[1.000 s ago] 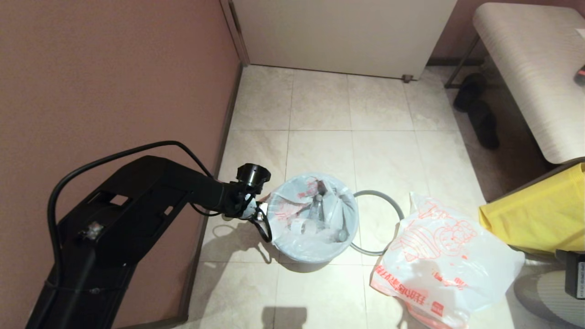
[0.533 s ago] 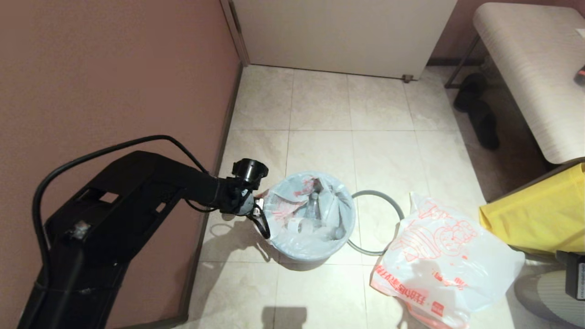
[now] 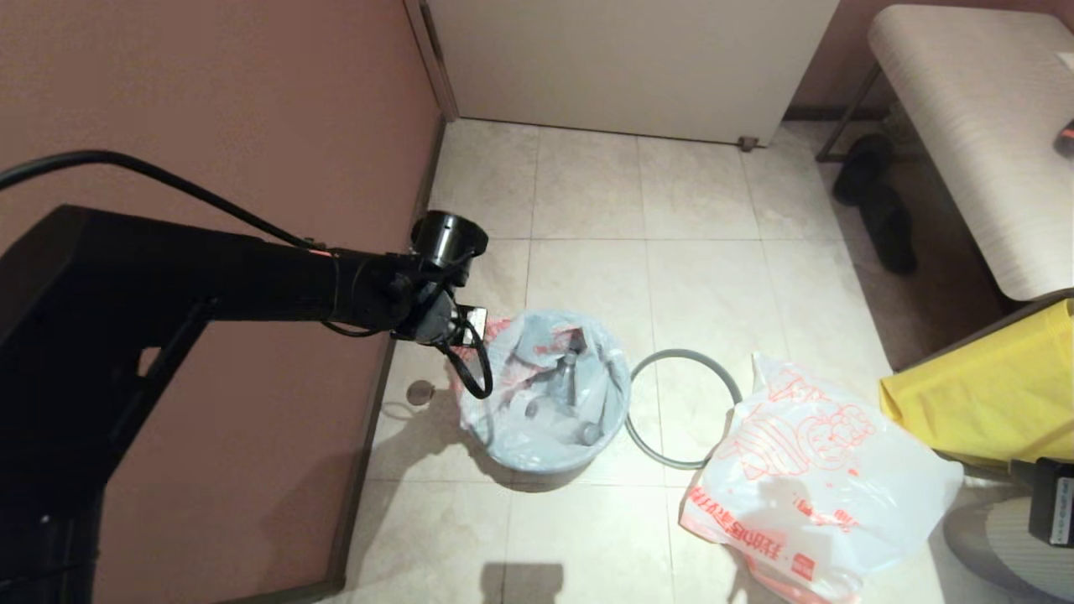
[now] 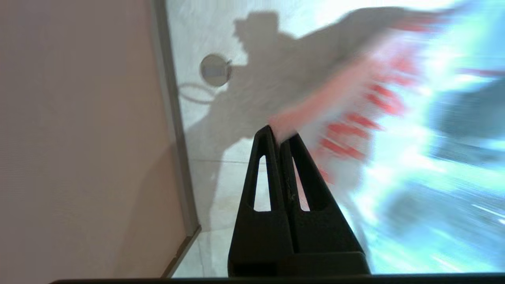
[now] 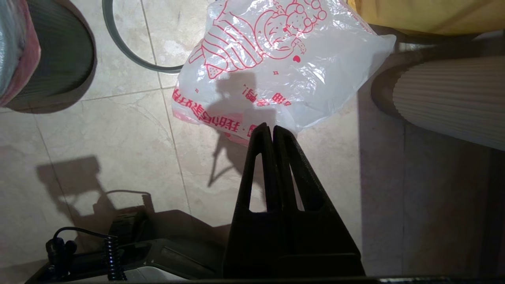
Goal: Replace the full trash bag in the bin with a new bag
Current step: Place the trash bag on the floor
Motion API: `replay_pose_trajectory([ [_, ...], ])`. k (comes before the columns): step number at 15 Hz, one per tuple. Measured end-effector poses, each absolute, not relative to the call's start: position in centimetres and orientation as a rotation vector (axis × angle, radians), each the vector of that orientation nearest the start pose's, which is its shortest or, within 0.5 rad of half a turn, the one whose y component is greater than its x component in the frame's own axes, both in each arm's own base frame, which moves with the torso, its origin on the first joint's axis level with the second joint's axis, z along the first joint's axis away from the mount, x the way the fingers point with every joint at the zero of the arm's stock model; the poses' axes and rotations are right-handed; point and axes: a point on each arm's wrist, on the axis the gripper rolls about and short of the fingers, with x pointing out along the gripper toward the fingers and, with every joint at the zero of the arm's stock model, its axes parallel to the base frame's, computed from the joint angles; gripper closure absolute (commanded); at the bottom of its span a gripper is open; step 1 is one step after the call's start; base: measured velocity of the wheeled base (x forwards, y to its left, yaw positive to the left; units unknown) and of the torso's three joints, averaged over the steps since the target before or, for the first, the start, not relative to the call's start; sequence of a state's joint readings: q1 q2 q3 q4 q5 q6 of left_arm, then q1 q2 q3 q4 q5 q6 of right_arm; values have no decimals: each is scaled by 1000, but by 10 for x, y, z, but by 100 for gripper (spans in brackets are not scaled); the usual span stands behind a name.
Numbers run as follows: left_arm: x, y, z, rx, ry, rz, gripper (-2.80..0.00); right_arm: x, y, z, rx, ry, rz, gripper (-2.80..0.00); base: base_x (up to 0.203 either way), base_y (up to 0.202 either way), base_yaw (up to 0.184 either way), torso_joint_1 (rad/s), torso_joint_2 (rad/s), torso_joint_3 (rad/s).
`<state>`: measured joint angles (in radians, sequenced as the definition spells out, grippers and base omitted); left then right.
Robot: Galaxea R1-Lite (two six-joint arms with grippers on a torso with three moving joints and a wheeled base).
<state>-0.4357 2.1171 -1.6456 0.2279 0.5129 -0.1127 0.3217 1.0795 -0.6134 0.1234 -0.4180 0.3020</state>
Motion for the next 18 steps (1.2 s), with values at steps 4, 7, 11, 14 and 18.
replay_pose_trajectory([
  [4,354,-193,210,208,592,21,0,130,34,199,81,527,-173,0,0,0,0,0,0,0],
  [7,340,-203,211,195,624,0,0,132,35,198,80,533,-172,0,0,0,0,0,0,0],
  [11,365,-179,192,135,660,106,-280,132,35,197,81,542,-167,0,0,0,0,0,0,0],
  [14,387,-163,179,78,649,199,-280,133,36,195,99,553,-163,0,0,0,0,0,0,0],
  [18,405,-155,148,26,697,252,-280,134,36,193,97,562,-163,0,0,0,0,0,0,0],
])
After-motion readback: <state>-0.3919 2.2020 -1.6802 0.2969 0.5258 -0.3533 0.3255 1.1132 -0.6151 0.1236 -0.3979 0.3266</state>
